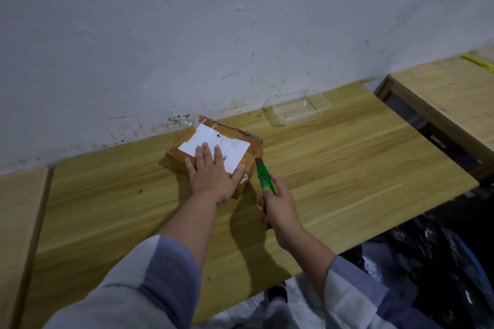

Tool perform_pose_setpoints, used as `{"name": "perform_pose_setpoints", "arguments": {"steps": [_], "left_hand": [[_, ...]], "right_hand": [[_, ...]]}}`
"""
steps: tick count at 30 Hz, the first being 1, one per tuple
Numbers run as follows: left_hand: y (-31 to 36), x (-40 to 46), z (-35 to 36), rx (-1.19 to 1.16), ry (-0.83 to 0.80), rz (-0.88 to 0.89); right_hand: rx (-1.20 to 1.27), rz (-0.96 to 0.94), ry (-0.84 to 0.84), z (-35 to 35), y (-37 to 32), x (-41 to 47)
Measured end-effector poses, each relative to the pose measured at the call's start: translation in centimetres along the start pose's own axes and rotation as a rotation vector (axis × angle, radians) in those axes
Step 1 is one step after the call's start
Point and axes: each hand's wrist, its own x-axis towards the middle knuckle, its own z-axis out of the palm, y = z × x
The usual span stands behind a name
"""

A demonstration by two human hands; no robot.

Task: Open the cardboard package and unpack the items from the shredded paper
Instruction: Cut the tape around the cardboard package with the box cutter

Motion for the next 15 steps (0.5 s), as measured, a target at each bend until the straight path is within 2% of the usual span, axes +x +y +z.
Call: {"name": "perform_pose_setpoints", "arguments": {"steps": [8, 15], "left_hand": [[0.4, 0.1, -0.1, -0.035, -0.021, -0.021], [0.5, 0.2, 0.0, -0.038, -0.016, -0.031]], "right_hand": [[0.142, 0.075, -0.047, -0.6, -1.2, 0.9], [0.14, 0.056, -0.031, -0.9, -1.1, 0.9]]}}
